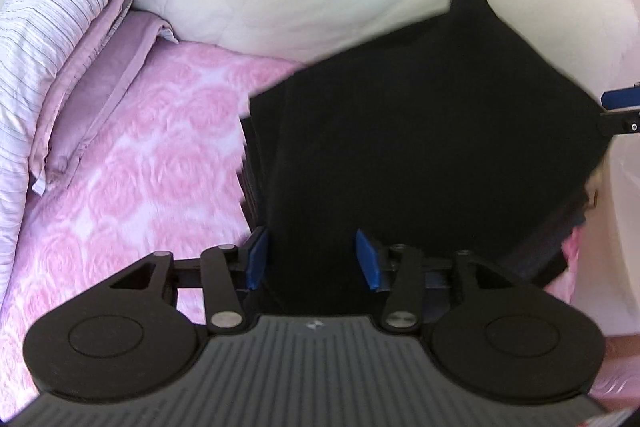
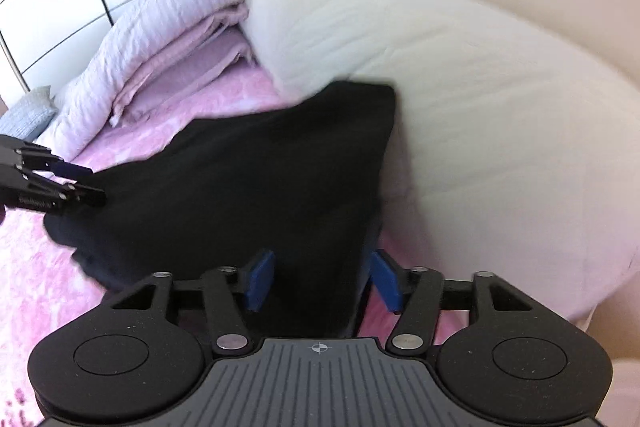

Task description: Fold clothes

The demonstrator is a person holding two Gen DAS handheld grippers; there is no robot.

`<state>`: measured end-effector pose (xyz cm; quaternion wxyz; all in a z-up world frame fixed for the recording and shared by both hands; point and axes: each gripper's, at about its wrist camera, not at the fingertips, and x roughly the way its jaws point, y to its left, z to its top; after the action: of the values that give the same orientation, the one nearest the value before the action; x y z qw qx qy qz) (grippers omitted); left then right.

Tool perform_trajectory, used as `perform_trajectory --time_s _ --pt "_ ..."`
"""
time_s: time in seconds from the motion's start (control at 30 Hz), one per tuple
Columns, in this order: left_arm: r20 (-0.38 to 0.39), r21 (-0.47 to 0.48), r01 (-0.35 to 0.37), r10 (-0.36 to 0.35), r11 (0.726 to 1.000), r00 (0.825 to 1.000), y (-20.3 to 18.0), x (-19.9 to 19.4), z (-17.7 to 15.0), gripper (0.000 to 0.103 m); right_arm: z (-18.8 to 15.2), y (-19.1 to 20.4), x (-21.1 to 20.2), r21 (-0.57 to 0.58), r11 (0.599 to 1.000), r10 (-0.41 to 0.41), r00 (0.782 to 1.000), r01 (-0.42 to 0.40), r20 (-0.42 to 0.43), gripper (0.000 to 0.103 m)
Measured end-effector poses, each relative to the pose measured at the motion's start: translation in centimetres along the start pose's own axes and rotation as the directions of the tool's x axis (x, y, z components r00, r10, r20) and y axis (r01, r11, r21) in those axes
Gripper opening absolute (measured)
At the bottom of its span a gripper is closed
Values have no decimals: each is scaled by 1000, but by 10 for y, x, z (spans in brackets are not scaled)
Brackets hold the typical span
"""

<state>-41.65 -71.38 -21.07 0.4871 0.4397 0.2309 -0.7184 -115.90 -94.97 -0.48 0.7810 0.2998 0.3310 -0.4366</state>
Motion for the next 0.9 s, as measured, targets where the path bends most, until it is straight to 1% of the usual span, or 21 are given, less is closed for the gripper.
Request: perform_trajectory --time_s 0.1,0.2,0.27,0.33,0.4,0.43,0.47,0.5,0.57,0.63,0.73,0.8,0.9 --pt "33 -23 -9 10 1000 999 -1 -15 -6 42 -10 7 -8 40 999 -32 999 33 -22 60" --pt "74 -23 -15 17 1000 997 0 -44 -17 43 -20 18 -36 71 996 -56 998 55 17 60" --pt "79 -38 -8 11 999 997 0 -66 -34 43 -32 26 -54 95 992 -79 997 77 16 60" --pt "88 -69 10 -4 998 996 -1 -89 -54 46 -44 39 -66 129 986 -110 994 109 7 60" --pt "96 -101 23 -13 995 995 -1 -112 -75 50 -58 51 -86 197 973 -132 991 123 32 61" --pt "103 -114 30 -18 993 995 -3 -123 -86 51 -64 59 -94 237 964 -134 990 119 50 63" --pt "107 -117 28 -16 993 994 -5 -134 -95 52 -70 68 -103 268 956 -138 988 117 63 74" --pt "110 -119 24 -11 993 994 -7 -144 -104 55 -76 76 -112 289 949 -149 986 123 71 80" --pt "119 -123 14 1 992 993 -12 -168 -121 62 -88 96 -130 290 946 -177 981 147 80 80" --pt "128 -141 1 18 990 992 -13 -190 -136 75 -97 115 -145 281 945 -200 976 168 89 80" --pt "154 -161 -7 32 987 988 -16 -216 -155 89 -110 138 -159 255 946 -230 969 200 94 81" --pt "165 -161 -13 40 987 985 -18 -229 -167 93 -119 149 -168 254 944 -242 966 211 96 81" --pt "181 -159 -18 47 987 982 -22 -244 -181 93 -134 159 -185 252 945 -241 965 210 102 81"
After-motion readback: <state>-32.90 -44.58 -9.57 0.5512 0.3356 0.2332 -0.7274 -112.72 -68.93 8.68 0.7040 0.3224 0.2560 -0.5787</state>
